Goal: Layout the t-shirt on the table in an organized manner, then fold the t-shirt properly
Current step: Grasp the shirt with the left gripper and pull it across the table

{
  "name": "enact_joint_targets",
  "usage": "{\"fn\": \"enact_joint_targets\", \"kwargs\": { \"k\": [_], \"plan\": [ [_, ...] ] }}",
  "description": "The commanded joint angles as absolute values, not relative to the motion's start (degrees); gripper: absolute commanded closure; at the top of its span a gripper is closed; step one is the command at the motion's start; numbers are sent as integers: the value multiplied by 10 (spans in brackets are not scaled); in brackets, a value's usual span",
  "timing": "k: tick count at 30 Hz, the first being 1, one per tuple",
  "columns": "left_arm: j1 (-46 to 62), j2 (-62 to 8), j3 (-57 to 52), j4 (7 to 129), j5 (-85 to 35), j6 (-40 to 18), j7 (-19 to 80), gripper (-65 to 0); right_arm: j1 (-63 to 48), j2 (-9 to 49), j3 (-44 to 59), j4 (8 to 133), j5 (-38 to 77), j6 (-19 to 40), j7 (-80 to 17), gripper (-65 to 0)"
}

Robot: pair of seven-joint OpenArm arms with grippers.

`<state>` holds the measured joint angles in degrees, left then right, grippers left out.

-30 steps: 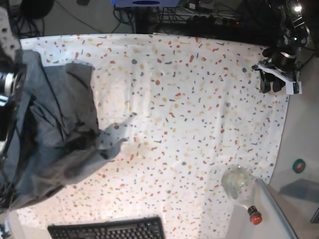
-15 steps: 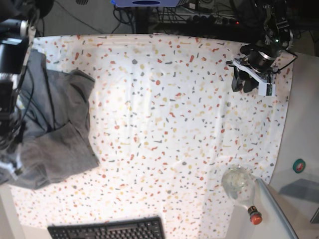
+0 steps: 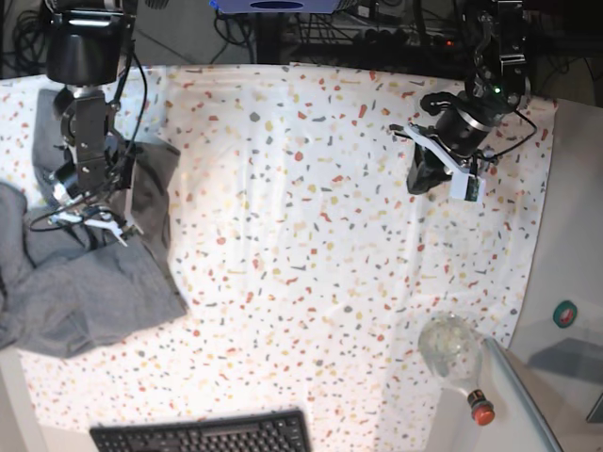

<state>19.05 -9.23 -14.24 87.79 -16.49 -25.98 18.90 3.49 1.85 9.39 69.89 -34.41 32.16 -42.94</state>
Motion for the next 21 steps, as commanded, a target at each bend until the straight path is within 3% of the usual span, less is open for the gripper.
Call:
{"fn": "enact_joint_targets", "kwargs": {
  "k": [1, 9, 14, 18, 21],
  "plan": [
    [190, -100, -162, 895, -171, -262, 176, 0, 42, 12, 73, 691, -318, 334, -411, 0],
    [188, -111, -303, 899, -171, -264, 177, 0, 54, -65, -93, 688, -320, 334, -438, 0],
    [191, -138, -335, 895, -171, -264, 177, 0, 91, -80, -201, 726, -317, 333, -440, 0],
    [200, -135, -331, 891, -172, -264, 178, 0, 99, -76, -172, 880, -320, 333, -458, 0],
    [203, -122, -291, 903, -172, -264, 212, 0, 99, -56, -93, 992, -320, 333, -517, 0]
  ]
}}
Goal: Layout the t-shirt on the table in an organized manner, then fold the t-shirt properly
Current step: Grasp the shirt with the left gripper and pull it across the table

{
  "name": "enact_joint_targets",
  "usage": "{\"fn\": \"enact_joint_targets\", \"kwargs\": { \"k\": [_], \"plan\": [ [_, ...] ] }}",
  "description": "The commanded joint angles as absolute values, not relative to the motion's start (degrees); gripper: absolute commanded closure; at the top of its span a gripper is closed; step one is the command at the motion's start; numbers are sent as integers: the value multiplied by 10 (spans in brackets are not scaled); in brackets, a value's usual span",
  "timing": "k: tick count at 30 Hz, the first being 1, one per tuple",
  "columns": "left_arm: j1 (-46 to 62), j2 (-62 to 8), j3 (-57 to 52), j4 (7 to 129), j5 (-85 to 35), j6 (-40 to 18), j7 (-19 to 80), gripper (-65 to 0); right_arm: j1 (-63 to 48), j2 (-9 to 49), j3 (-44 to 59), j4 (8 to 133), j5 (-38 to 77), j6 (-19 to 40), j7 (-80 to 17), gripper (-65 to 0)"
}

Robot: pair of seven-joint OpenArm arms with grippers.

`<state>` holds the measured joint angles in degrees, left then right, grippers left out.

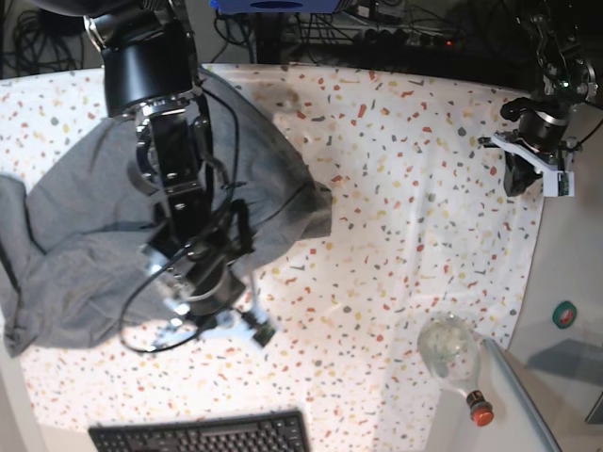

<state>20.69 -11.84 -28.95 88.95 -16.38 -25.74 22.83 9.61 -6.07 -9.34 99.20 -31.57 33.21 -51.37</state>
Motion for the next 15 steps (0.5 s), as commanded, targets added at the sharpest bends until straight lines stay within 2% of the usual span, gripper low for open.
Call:
{"fn": "enact_joint_targets", "kwargs": {
  "k": [1, 3, 5, 6, 7, 9, 13, 15],
  "plan": [
    [202, -116, -274, 917, -172, -264, 230, 0, 98, -37, -65, 1017, -320, 333, -533, 0],
    [203, -99, -236, 945, -182, -264, 256, 0, 95, -3, -19, 1033, -320, 333, -553, 0],
    [205, -94, -174, 975, -211, -265, 269, -67, 84, 32, 42, 1033, -318, 333, -560, 0],
    [202, -94, -134, 987, -224, -265, 270, -51, 76, 47, 70, 1028, -317, 333, -558, 0],
    [197, -94, -91, 994, -233, -262, 269, 0, 66, 58, 99, 1022, -317, 333, -548, 0],
    [165, -90, -14, 994, -241, -261, 272, 0, 51, 73, 149, 1006, -317, 333, -519, 0],
    [59, -69, 154, 895, -240, -236, 298, 0, 28, 83, 247, 967, -318, 333, -452, 0],
    [19, -54, 191, 819, -243, -210, 300, 0, 25, 83, 287, 949, -318, 334, -440, 0]
  ]
}}
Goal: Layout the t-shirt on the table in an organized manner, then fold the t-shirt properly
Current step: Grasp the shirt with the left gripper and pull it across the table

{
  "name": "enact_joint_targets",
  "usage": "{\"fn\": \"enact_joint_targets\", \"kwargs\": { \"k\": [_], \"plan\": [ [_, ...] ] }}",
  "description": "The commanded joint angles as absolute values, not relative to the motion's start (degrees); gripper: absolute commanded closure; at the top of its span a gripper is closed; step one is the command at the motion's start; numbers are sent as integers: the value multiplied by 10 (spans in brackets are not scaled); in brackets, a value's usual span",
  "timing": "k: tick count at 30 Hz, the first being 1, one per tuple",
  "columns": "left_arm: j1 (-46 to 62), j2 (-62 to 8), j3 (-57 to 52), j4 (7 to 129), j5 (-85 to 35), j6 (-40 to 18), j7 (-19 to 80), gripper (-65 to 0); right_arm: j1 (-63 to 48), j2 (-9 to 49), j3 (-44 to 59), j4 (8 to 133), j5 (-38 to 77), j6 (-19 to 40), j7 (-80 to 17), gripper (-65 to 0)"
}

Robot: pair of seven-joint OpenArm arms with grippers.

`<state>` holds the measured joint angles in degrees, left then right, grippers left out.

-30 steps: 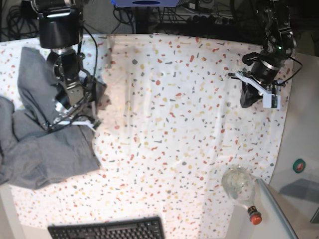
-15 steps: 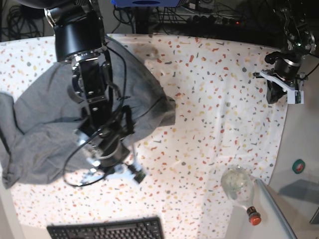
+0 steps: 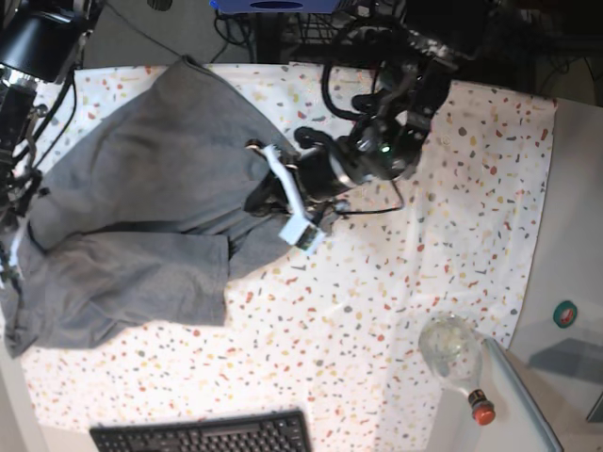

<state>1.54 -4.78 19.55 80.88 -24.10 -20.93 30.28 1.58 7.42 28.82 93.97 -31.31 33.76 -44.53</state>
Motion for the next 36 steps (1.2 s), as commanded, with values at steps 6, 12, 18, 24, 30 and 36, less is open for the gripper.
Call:
{"fn": "enact_joint_targets", "kwargs": {
  "k": [6, 12, 18, 24, 30, 36],
  "plan": [
    [-85, -22, 234, 607, -240, -192, 273, 0, 61, 82, 424, 858, -316, 335, -392, 0],
    [-183, -48, 230, 449, -240, -192, 206, 0, 46, 79, 458, 848, -316, 336, -393, 0],
    [-317, -60, 234, 293, -239, -192, 114, 0, 32, 44, 460, 850, -316, 346, -393, 0],
    [-439, -30, 235, 174, -239, -192, 19, 0, 41, 19, 458, 871, -247, 400, -455, 0],
    [-423, -38, 221, 327, -258, -196, 156, 0, 44, 18, 463, 953, -173, 400, -536, -261],
    [-167, -124, 78, 712, -380, -192, 335, 0, 4, 19, 457, 1027, -148, 400, -537, -284]
  ]
}}
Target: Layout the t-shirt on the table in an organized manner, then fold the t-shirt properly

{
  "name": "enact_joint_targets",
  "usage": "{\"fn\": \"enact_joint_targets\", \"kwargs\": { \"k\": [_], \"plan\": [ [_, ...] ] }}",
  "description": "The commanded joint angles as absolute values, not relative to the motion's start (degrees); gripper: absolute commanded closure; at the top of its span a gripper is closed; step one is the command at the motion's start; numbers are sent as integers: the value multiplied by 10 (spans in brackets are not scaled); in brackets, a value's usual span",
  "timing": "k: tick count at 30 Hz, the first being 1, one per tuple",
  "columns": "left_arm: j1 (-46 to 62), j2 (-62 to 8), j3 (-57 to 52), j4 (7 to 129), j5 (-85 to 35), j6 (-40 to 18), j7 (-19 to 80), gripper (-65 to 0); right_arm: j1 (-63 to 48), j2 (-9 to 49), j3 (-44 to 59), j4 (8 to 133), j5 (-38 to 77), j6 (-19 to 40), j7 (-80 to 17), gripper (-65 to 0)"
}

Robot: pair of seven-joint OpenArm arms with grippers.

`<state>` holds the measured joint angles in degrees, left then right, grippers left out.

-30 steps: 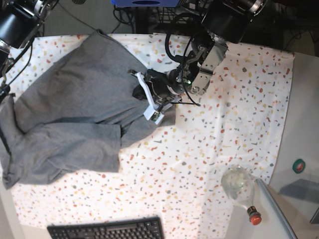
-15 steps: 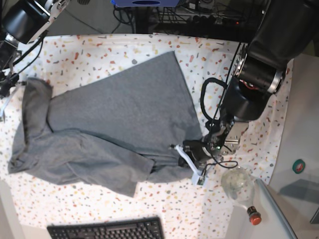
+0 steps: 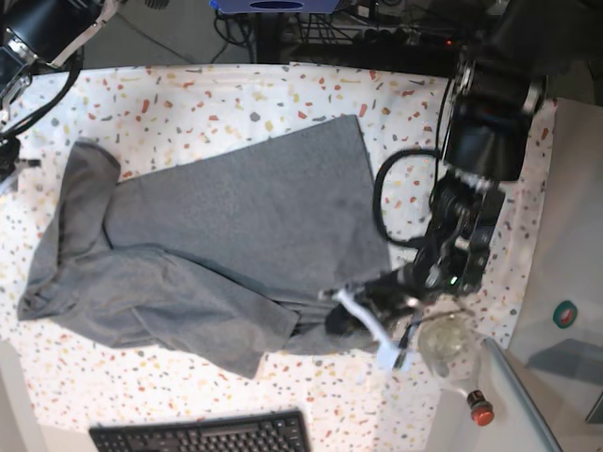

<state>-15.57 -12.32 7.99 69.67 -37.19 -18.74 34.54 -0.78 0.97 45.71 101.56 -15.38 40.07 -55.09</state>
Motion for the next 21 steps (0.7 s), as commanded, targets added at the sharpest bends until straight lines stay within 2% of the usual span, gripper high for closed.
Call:
{"fn": "enact_joint_targets", "kwargs": {
  "k": [1, 2, 4, 6, 7, 12, 21],
  "plan": [
    [-113, -129, 47, 760, -389, -192, 340, 0, 3, 21, 458, 1025, -148, 400, -536, -284],
    [-63, -130, 16, 802, -394, -192, 342, -33, 0, 22, 458, 1024, -148, 400, -534, -284],
    [40, -127, -51, 872, -394, -192, 342, -234, -4, 22, 457, 1025, -148, 400, -534, -284],
    [116, -120, -94, 903, -400, -194, 342, -344, -7, 22, 456, 1025, -147, 400, -533, -285],
    [140, -115, -102, 911, -400, -195, 342, -365, -7, 21, 456, 1025, -147, 400, -533, -285],
    [217, -86, -108, 914, -400, -196, 343, -374, -7, 20, 431, 1011, -147, 400, -533, -285],
    [215, -42, -110, 859, -400, -195, 345, -374, -7, 17, 426, 1004, -147, 400, -533, -285]
  ]
}}
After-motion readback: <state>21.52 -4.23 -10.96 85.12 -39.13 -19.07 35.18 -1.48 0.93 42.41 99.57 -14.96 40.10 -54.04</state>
